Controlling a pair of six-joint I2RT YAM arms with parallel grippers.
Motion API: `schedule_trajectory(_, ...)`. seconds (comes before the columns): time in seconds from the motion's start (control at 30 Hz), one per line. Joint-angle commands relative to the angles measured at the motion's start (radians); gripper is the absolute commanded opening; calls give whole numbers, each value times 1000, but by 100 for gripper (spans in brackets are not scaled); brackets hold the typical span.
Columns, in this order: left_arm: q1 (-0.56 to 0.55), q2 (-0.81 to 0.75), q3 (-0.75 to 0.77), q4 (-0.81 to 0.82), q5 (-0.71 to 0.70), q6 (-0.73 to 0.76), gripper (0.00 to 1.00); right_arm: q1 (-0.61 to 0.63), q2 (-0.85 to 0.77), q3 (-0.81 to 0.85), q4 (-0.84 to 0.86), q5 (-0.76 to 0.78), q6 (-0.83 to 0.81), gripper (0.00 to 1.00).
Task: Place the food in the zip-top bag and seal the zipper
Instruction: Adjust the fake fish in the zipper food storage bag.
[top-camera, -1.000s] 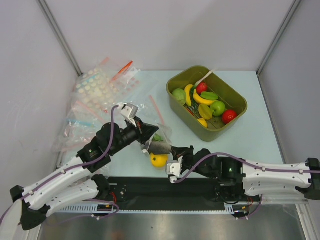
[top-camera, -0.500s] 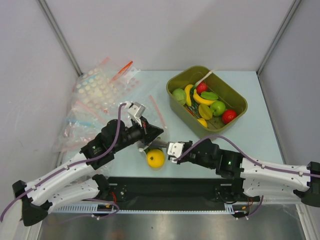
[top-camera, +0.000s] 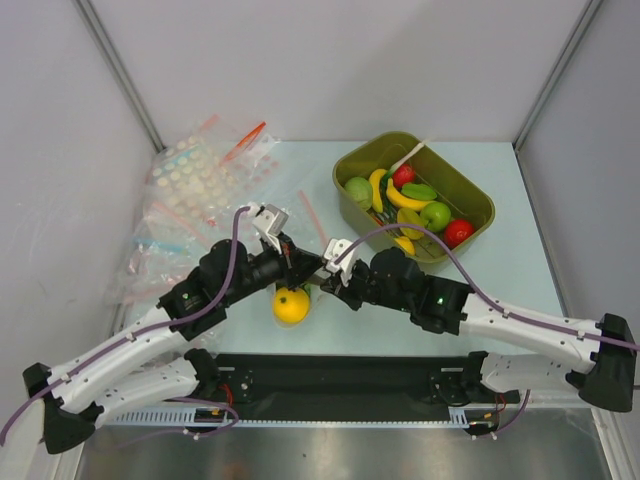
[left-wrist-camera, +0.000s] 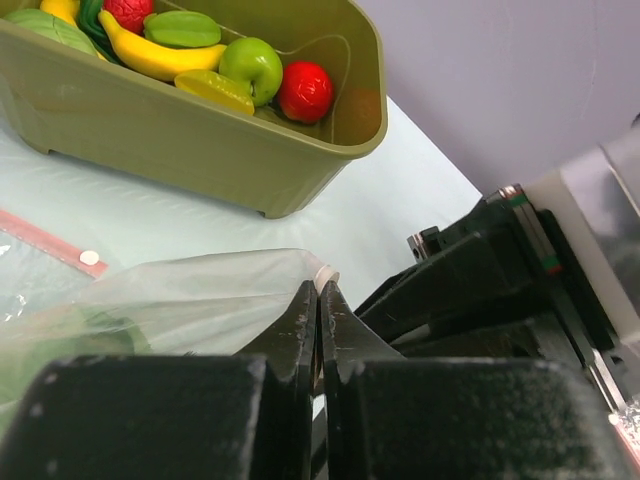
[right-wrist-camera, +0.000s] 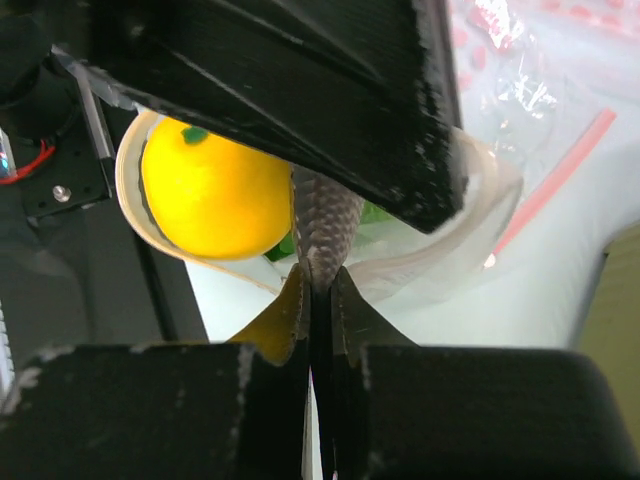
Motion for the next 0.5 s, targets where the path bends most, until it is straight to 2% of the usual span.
schedule_trajectory(0.0,-8,-30,43,71,24,4,7,-32,-2,49,30,-31,113,0)
schedule_trajectory(0.17,-10,-25,43,60,-22,18,8,-164,-8,40,30,-135,168,0)
schedule_trajectory(0.37,-8,-7,50,49,-54,36,11,-247,53,47,50,-231,270,0)
schedule_trajectory(0.47,-8,3,56,38,-63,49,27,-262,79,63,44,-260,302,0)
